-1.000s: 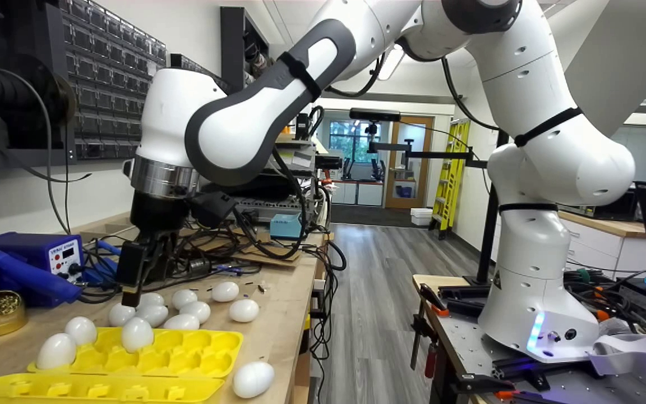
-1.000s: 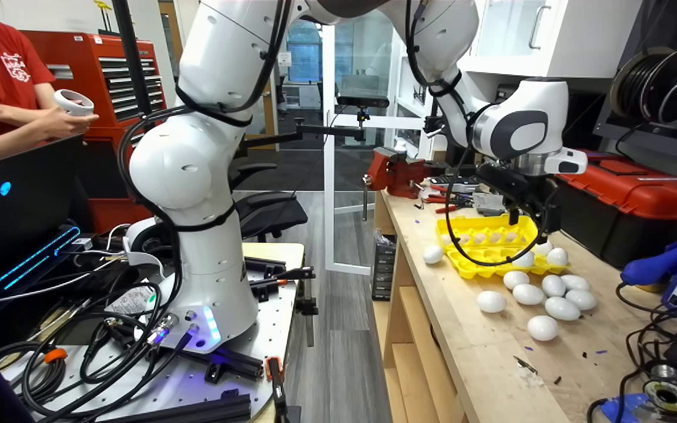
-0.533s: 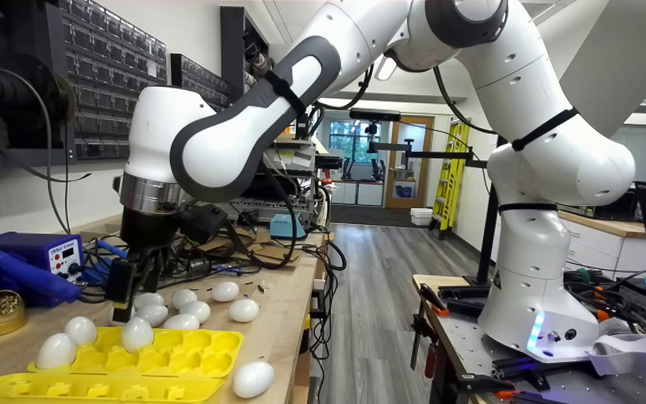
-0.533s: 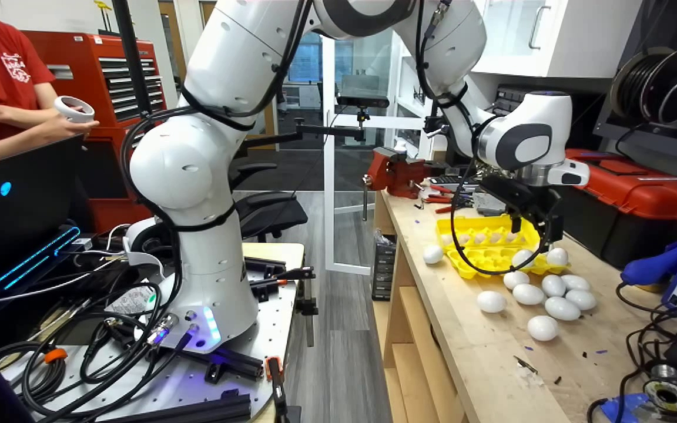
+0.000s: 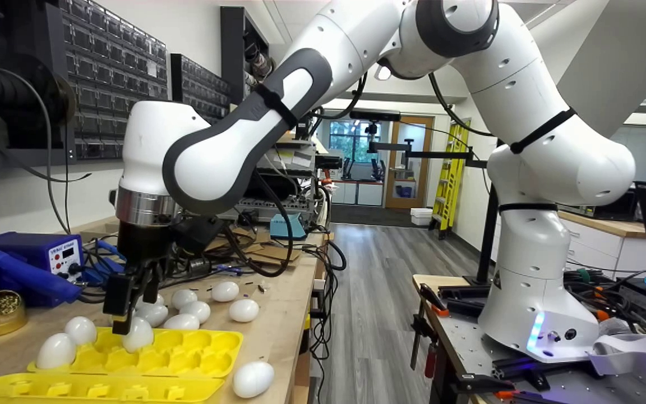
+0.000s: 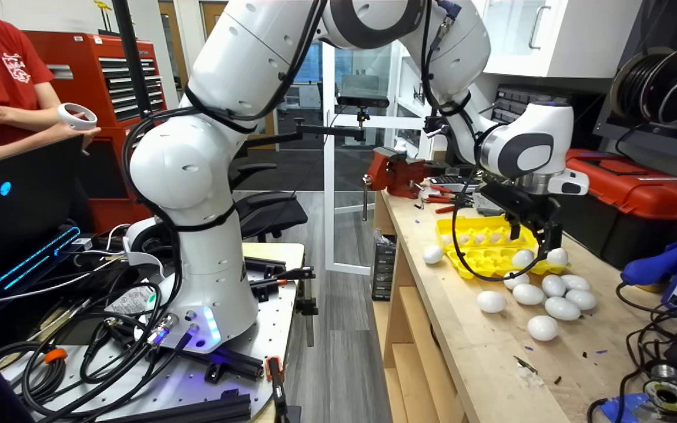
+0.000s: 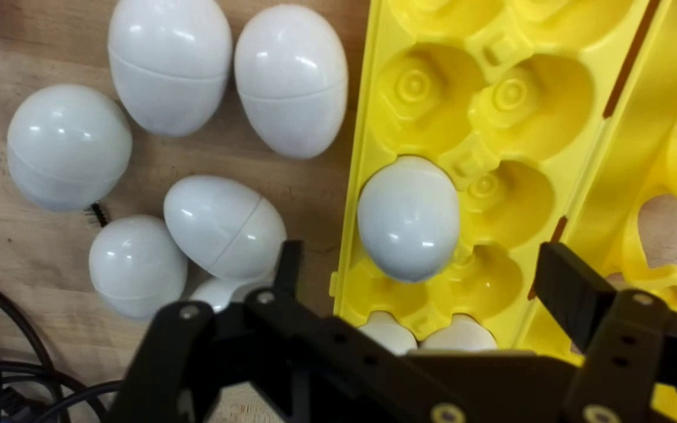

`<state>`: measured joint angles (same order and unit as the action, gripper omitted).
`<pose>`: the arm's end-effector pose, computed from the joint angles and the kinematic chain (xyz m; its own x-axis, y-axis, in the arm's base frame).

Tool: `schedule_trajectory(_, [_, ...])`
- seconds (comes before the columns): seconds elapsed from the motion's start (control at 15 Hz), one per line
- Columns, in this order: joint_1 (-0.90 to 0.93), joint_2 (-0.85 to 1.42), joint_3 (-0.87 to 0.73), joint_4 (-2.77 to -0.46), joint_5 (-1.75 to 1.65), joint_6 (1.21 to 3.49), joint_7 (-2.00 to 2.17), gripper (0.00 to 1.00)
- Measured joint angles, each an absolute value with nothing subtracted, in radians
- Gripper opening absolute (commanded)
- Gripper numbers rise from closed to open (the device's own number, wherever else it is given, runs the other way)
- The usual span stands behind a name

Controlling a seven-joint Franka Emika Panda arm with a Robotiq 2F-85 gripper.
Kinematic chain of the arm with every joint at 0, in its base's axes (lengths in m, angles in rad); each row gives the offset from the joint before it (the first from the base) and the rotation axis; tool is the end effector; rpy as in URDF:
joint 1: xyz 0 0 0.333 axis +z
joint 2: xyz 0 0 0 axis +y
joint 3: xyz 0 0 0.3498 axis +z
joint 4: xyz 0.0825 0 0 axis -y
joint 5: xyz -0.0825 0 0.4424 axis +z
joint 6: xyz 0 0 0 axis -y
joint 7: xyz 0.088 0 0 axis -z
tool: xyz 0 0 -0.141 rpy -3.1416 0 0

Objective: Remove one egg from the carton box

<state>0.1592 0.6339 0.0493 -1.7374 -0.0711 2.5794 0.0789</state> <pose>0.7405 0.1536 0.1866 0.9634 0.1689 0.2083 0.1719 -0.9851 0.0040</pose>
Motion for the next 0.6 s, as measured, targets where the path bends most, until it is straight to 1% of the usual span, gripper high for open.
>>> schedule_trajectory(0.2, [0.160,0.650,0.049,-1.726,-0.070,2.567,0.079,1.00])
schedule_trajectory(0.27, [0.160,0.654,0.049,-1.723,-0.070,2.565,0.079,0.80])
schedule_trajectory(0.6, [0.160,0.677,0.053,-1.709,-0.067,2.565,0.079,0.47])
